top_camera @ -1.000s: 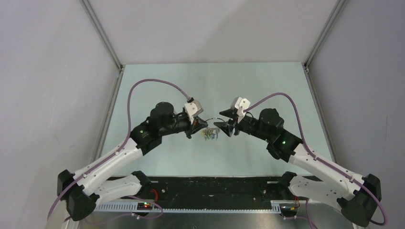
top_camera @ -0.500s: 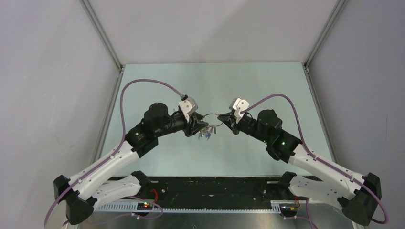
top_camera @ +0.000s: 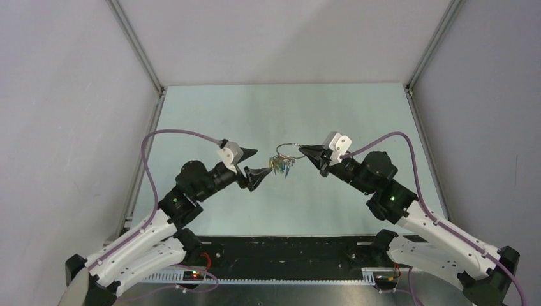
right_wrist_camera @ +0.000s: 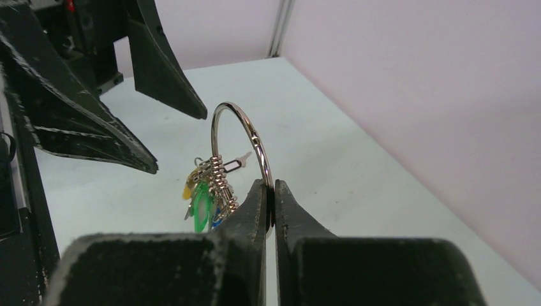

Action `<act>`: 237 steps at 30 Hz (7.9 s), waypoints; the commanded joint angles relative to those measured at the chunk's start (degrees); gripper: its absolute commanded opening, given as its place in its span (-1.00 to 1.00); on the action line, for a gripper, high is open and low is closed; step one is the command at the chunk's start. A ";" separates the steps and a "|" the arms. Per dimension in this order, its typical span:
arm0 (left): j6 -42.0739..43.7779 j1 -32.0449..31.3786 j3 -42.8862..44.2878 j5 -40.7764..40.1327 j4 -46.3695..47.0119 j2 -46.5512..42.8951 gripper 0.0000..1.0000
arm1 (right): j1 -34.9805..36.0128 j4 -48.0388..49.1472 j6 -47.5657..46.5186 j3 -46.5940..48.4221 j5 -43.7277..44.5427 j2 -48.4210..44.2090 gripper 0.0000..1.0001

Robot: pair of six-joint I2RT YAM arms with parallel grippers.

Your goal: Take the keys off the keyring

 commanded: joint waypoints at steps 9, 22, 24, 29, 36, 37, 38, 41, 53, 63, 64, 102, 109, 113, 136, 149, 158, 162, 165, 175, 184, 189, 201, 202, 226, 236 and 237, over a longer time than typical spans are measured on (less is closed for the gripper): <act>0.90 0.22 -4.15 4.90 12.28 3.71 0.11 | -0.80 1.92 -0.50 2.40 -3.24 -4.79 -1.00; 1.65 0.11 -2.36 7.65 13.07 10.21 -0.23 | -1.49 1.81 0.33 2.40 -4.53 -4.69 -1.00; 2.35 0.11 -2.18 7.56 13.05 10.58 -0.50 | -1.64 1.50 0.45 2.40 -3.90 -4.60 -1.00; 3.09 0.14 -2.42 6.25 13.04 10.62 -0.72 | -2.73 0.51 1.15 2.39 -3.02 -4.62 -1.00; 1.48 0.13 -1.77 4.54 11.75 9.93 -0.99 | -5.09 -1.51 3.33 2.40 -0.35 -3.50 -1.00; 1.04 0.10 -1.51 4.36 10.98 9.72 -0.99 | -5.38 -1.81 3.61 2.40 -0.13 -3.39 -1.00; 0.46 0.13 -1.32 4.07 10.61 9.61 -0.99 | -5.86 -2.31 4.14 2.40 -0.09 -3.15 -1.00; 0.14 0.13 -0.16 4.25 8.09 9.56 -1.00 | -6.74 -3.10 5.03 2.22 -0.51 -2.77 -1.00; -0.19 0.11 9.26 3.33 -5.37 12.61 -0.99 | -8.09 -0.67 8.49 -2.36 -3.54 -1.10 -0.97; 2.82 0.15 18.78 7.54 -21.71 15.74 -1.00 | -8.18 2.06 9.49 -6.47 -6.46 2.60 -0.21; 3.51 0.11 19.73 8.56 -22.70 15.91 -0.99 | -8.20 2.66 9.14 -6.96 -7.98 2.32 -0.20; -3.65 -0.11 31.54 -0.51 -36.53 20.61 -0.99 | -1.83 14.31 7.94 -10.61 -15.12 7.43 -0.19; -7.22 -0.13 31.92 1.11 -36.43 21.23 -0.99 | -0.42 18.01 9.71 -10.61 -12.38 10.78 0.01; -6.21 -0.12 31.73 3.06 -36.43 20.21 -1.00 | -0.05 22.77 9.13 -10.61 -8.29 13.98 0.07; -4.61 -0.11 32.24 3.60 -36.39 18.65 -0.99 | 0.25 16.07 6.55 -8.06 -6.87 14.94 0.10; -4.46 -0.11 32.66 4.20 -36.44 18.65 -1.00 | 0.63 17.80 6.06 -8.06 -16.67 13.84 0.91; -4.79 -0.12 32.96 4.22 -36.41 17.97 -1.00 | 0.86 20.52 7.89 -4.21 -15.97 20.37 0.55; -4.80 -0.16 32.74 3.63 -36.39 17.68 -0.99 | 0.88 18.45 9.47 -2.23 -11.77 21.78 -0.95; -4.99 0.08 32.17 1.53 -36.43 17.43 -0.99 | 0.78 14.88 8.61 -2.18 -11.33 20.31 -1.00; -7.59 2.31 30.90 3.16 -35.24 19.51 -1.00 | -1.21 1.37 5.55 -2.31 -12.09 12.61 -1.00; -9.07 2.30 30.28 6.91 -32.91 19.21 -0.99 | -1.73 2.79 7.77 -2.69 -12.84 13.07 0.09; -9.71 2.27 29.62 5.96 -32.42 18.65 -1.00 | -0.33 9.01 8.58 -4.30 -11.43 15.17 0.38; -10.62 2.28 29.89 6.71 -32.22 17.64 -1.00 | 0.76 25.20 9.48 -4.99 -9.44 22.51 0.13; -10.54 2.32 29.89 6.57 -32.22 17.49 -1.00 | 0.75 25.50 9.23 -4.99 -8.88 22.80 -0.02; -3.54 2.97 3.57 2.98 -5.26 4.05 0.71 | 0.78 -18.18 -5.49 8.30 -7.13 8.99 -1.00; -3.29 2.74 -5.71 9.69 13.35 6.12 0.77 | 1.23 -19.33 -7.32 10.29 -7.22 6.13 -1.00; -3.03 2.68 -5.88 10.19 15.16 6.53 0.77 | 1.26 -18.99 -7.52 10.30 -7.36 5.95 -1.00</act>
